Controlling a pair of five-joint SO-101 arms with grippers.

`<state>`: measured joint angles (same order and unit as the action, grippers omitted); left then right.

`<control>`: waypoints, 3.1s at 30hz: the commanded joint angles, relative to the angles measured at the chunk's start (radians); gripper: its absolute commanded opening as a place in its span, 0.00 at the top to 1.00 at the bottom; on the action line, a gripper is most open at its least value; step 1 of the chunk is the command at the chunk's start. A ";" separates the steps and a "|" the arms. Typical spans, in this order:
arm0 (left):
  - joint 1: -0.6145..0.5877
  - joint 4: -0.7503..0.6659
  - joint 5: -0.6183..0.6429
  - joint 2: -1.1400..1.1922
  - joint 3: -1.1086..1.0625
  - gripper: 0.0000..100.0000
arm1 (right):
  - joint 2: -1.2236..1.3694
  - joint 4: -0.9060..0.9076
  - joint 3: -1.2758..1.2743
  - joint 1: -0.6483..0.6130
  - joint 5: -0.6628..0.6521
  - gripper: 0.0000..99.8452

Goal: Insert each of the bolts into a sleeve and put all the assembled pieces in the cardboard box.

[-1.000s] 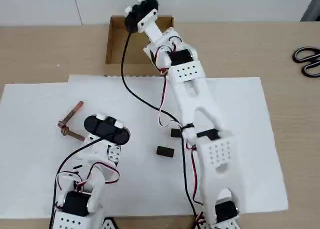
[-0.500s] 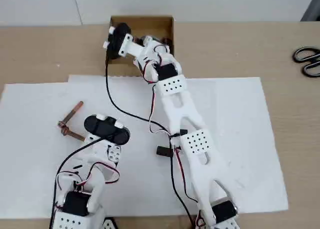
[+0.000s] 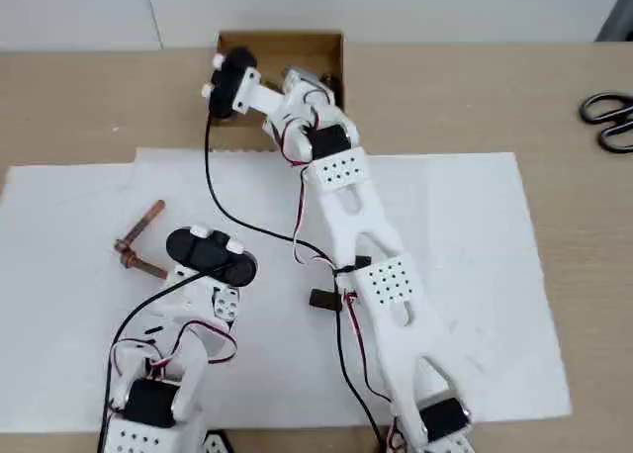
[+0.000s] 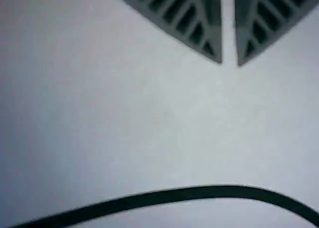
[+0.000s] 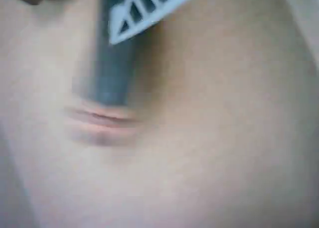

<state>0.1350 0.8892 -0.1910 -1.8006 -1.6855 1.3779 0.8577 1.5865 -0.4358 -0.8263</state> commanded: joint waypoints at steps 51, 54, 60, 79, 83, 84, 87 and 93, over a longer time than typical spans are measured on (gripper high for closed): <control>-0.203 -0.075 0.138 -0.009 0.004 0.99 | -1.449 0.834 -1.249 0.058 0.792 0.86; -0.265 -0.109 0.153 -0.009 0.004 0.99 | -1.501 0.834 -1.373 0.058 0.804 0.86; -0.333 -0.140 0.219 -0.006 0.004 0.99 | -1.572 0.834 -1.605 0.056 0.761 0.85; -0.330 -0.137 0.219 -0.005 0.004 0.99 | -1.581 0.665 -1.966 -0.058 0.006 0.85; -0.330 -0.135 0.219 -0.005 0.004 0.99 | -1.581 0.656 -1.962 -0.064 -0.083 0.85; -0.330 -0.135 0.219 -0.005 0.004 0.99 | -1.581 0.657 -1.962 -0.073 -0.092 0.85; -0.330 -0.135 0.219 -0.005 0.004 0.99 | -1.583 0.659 -1.962 -0.104 -0.100 0.85; -0.330 -0.137 0.219 -0.005 0.004 0.99 | -1.583 0.657 -1.962 -0.171 -0.115 0.85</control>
<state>-0.1933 0.7741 0.0222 -1.8006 -1.6855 -0.1642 1.5221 -0.3821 -0.5861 -0.9321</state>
